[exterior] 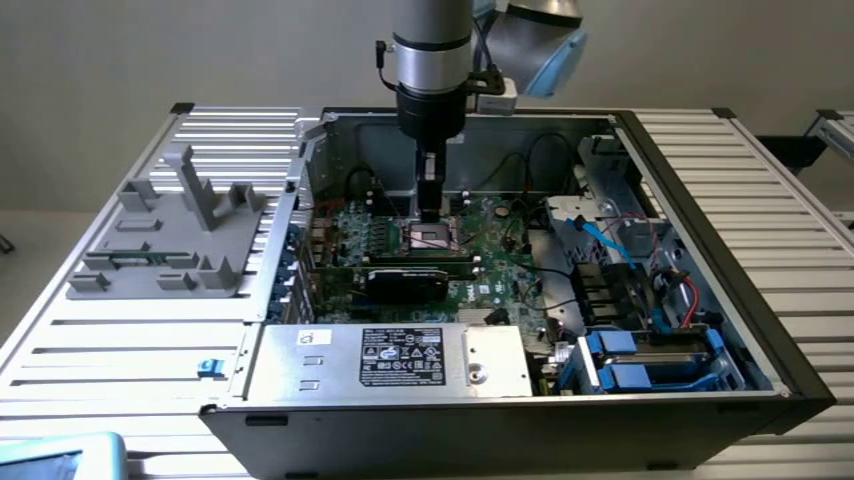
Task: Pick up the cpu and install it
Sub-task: 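Place the cpu into insertion slot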
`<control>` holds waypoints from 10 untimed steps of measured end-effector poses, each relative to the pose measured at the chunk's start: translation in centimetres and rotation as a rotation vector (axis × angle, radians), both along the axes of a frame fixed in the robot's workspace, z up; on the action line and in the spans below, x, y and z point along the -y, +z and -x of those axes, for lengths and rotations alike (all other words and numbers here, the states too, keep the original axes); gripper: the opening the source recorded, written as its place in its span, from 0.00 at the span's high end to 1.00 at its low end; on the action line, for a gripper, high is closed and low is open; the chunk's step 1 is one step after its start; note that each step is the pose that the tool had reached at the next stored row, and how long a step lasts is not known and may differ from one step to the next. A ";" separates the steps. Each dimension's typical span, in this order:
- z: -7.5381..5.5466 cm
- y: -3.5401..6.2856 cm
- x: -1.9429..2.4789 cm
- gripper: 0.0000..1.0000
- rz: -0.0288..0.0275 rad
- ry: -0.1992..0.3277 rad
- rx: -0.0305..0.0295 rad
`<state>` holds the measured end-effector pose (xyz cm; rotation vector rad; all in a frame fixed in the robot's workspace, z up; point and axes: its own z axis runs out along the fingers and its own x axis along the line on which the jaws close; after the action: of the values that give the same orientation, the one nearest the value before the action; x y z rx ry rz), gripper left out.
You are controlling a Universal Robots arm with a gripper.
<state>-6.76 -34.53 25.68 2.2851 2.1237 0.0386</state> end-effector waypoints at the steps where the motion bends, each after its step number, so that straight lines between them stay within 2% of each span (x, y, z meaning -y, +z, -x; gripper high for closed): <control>1: 0.0 -0.14 0.00 0.44 0.0000 0.000 0.0026; 8: 0.2 -1.30 0.00 0.44 -0.0007 0.001 0.0143; 10: 0.3 -1.53 0.00 0.44 -0.0020 0.002 0.0198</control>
<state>-7.07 -34.53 24.15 2.2741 2.1174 0.0631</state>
